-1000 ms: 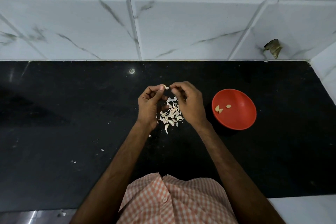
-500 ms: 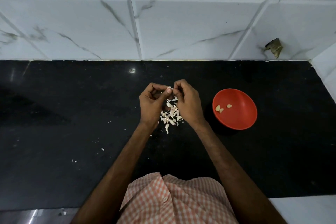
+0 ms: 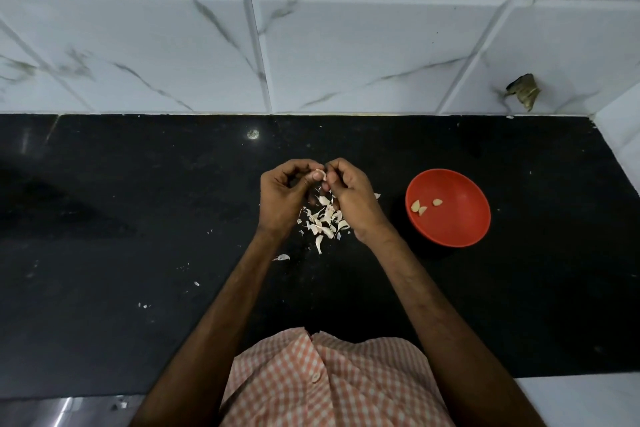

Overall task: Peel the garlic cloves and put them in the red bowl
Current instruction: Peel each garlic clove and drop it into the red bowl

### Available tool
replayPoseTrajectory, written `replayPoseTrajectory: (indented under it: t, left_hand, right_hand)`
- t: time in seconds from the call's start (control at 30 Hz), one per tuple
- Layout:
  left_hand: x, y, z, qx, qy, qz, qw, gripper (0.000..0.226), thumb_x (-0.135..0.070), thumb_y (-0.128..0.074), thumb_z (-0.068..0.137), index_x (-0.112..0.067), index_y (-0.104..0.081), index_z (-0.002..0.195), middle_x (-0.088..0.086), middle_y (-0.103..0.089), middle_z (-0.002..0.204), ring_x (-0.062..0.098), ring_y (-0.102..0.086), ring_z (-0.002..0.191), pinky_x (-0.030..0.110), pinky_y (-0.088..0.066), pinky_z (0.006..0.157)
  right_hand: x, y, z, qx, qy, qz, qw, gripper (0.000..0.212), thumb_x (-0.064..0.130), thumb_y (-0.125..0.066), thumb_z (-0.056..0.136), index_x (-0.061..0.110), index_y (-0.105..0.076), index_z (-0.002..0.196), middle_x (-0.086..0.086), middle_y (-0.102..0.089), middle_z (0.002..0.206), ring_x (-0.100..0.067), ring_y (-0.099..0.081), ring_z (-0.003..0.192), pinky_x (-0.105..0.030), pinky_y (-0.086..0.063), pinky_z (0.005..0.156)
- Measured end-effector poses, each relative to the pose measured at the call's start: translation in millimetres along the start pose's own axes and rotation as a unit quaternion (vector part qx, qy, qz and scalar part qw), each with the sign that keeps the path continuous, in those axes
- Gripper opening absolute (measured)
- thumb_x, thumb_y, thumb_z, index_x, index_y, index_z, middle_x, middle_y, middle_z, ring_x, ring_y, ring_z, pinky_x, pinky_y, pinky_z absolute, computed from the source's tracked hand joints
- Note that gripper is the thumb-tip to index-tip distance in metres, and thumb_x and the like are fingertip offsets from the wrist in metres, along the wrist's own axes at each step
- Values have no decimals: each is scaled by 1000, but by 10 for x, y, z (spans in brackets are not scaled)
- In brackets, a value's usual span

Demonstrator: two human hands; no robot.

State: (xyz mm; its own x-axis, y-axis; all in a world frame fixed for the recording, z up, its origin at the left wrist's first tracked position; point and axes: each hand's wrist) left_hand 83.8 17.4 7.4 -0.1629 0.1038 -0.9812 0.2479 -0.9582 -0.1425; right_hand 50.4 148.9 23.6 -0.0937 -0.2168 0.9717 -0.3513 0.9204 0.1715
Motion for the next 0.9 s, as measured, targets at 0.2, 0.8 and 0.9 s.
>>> replayPoseTrajectory:
  t: [0.2, 0.8, 0.9]
  left_hand:
    - [30, -8, -14, -26, 43, -6, 999, 12, 3, -72, 87, -8, -73, 90, 3, -75, 85, 18, -69, 70, 27, -56, 53]
    - [19, -76, -56, -68, 40, -55, 995, 12, 3, -70, 88, 1, -73, 100, 13, -75, 86, 19, -64, 58, 27, -53, 50]
    - [25, -77, -53, -60, 31, -47, 997, 14, 3, -71, 88, 5, -72, 102, 20, -74, 93, 26, -69, 70, 30, -56, 53]
  right_hand:
    - [44, 147, 13, -52, 75, -59, 994, 5, 3, -60, 98, 7, -62, 96, 7, -63, 83, 4, -60, 74, -14, -49, 65]
    - [109, 97, -54, -86, 200, -175, 960, 8, 11, -70, 91, 5, -74, 88, 2, -71, 72, -7, -67, 64, -26, -56, 62]
    - [111, 102, -46, -97, 209, -199, 953, 7, 10, -69, 91, 5, -74, 89, 2, -70, 71, -7, -65, 63, -20, -54, 60]
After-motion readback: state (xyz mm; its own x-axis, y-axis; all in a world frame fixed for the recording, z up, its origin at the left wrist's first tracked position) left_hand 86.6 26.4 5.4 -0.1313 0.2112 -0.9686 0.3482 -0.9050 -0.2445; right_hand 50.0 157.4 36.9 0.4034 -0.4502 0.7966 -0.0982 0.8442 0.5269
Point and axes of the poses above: each hand's wrist, its own z-axis towards the middle knuckle, its own y-axis out of the back of the hand, x = y × z
